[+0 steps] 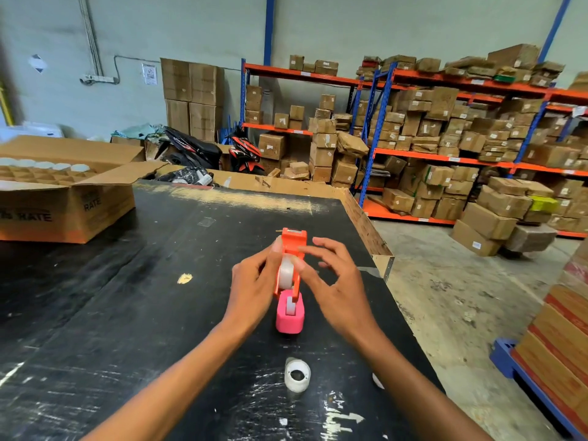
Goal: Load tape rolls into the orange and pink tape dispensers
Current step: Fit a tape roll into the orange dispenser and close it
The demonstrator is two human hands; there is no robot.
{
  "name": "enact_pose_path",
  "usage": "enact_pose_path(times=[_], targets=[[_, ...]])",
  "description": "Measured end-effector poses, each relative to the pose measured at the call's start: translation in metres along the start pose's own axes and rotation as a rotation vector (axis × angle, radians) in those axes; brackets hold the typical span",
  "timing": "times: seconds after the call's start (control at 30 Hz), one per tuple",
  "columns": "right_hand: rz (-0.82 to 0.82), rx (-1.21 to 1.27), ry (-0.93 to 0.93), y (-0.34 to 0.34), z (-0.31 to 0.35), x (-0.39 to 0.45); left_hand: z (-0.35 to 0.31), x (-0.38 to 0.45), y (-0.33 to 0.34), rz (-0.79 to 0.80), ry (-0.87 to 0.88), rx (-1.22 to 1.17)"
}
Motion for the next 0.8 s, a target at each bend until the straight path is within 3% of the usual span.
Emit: enact_pose_path(times=[0.2, 0.53, 0.8], targets=[[0.145, -0.041, 0.073, 0.008, -0.003, 0.004, -0.010, -0.002, 0.002, 0.020, 0.061, 0.054], [-0.015, -0.053, 0.014, -0.021, 0.008, 0.020, 0.002, -0.009, 0.012, 0.112, 0.009, 0.058], [0.013, 0.005, 0.054, -0.024, -0.001, 0.034, 0.011, -0.020, 0.024, 0.189, -0.101, -0.049]])
Point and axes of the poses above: each hand's wrist, its own x-axis towards the middle knuckle, its own y-axis out of the palm, z = x × y, the point moved 9 cm from there along x, towards the middle knuckle, and after that the axes turned 2 degrees about -z, right-handed, at the moved point
